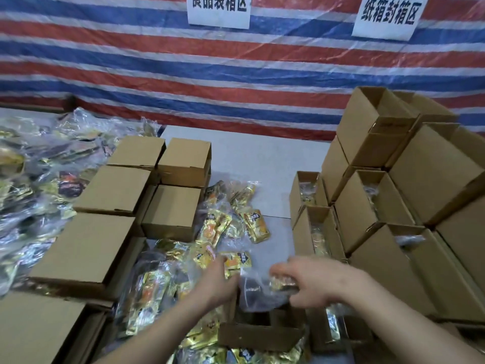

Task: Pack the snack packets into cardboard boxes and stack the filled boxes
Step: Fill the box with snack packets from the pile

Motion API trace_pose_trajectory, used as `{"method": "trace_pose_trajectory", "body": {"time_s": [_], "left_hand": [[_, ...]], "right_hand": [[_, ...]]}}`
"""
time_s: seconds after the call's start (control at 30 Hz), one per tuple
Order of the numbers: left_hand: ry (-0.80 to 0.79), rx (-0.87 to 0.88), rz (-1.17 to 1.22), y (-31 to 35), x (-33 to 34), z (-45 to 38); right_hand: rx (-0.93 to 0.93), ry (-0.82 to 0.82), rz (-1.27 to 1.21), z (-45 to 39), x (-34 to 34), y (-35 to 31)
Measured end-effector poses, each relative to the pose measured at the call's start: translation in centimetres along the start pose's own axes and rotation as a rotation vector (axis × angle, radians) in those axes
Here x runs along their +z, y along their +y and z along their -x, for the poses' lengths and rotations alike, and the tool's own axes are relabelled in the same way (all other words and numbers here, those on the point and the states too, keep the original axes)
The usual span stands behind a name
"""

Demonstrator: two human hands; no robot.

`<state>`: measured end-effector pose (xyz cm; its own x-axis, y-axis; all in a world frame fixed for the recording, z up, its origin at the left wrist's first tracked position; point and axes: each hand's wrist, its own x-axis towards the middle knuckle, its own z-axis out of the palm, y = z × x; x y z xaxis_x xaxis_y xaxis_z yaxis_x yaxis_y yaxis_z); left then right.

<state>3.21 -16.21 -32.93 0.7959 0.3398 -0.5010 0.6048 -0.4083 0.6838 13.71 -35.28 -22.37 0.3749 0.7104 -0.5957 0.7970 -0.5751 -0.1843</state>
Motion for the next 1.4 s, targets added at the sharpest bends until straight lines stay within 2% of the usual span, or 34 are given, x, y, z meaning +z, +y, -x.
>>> {"method": "trace_pose_trajectory", "body": {"time_s": [0.07, 0.17, 0.23, 0.33, 0.4, 0.53, 0.67, 0.8, 0.97, 1.1, 1.17, 1.27, 1.33, 1.4], "left_hand": [[-0.069, -0.081, 0.065, -2.2, 1.7, 0.6], [-0.115, -0.074, 0.083, -3.5, 3.4, 0.7], [-0.171, -0.04, 0.127, -3.5, 3.7, 0.6], [-0.288, -0.015, 0.338, -3.9, 3.0, 0.7], [-0.276, -0.025, 0.399, -4.8, 2.7, 0.6], [-0.151, -0.015, 0.185, -5.3, 2.9, 0.6], [-0.113, 0.036, 0.012, -5.0, 3.6, 0.6], [-0.075, 0.071, -0.017, -4.8, 3.8, 0.6], [-0.057, 0.065, -0.033, -4.6, 3.4, -0.2], [-0.066, 0.029, -0.042, -4.6, 3.7, -0.6], [-0.069, 0.016, -0.05, -4.6, 4.0, -0.8], [-0.059, 0.003, -0.085, -4.4, 4.2, -0.8], [-0.052, 0.001, -0.099, -4.4, 4.3, -0.9], [-0.045, -0.003, -0.1, -4.2, 4.3, -0.9]], "right_hand": [[-0.003, -0.088, 0.145, -1.5, 1.1, -1.4], [0.025, -0.209, 0.227, -3.8, 2.5, -3.0], [0.01, -0.223, 0.184, -5.2, 3.3, -3.6], [-0.039, -0.206, 0.058, -7.0, 5.0, -4.2], [-0.072, -0.182, -0.039, -8.2, 6.5, -4.3], [-0.039, -0.242, -0.091, -10.0, 10.6, -2.8], [0.035, -0.228, -0.154, -10.6, 13.9, -1.4], [0.071, -0.225, -0.391, -10.4, 13.1, -1.3], [0.09, -0.109, -0.276, -9.3, 11.7, 0.2], [0.249, -0.35, -0.22, -10.3, 13.6, 0.1], [0.295, -0.398, -0.242, -10.9, 14.1, -0.3], [0.264, -0.438, -0.21, -11.5, 13.8, -0.6], [0.248, -0.399, -0.202, -11.9, 12.9, -0.6], [0.215, -0.273, -0.274, -12.3, 12.0, -0.8]]}}
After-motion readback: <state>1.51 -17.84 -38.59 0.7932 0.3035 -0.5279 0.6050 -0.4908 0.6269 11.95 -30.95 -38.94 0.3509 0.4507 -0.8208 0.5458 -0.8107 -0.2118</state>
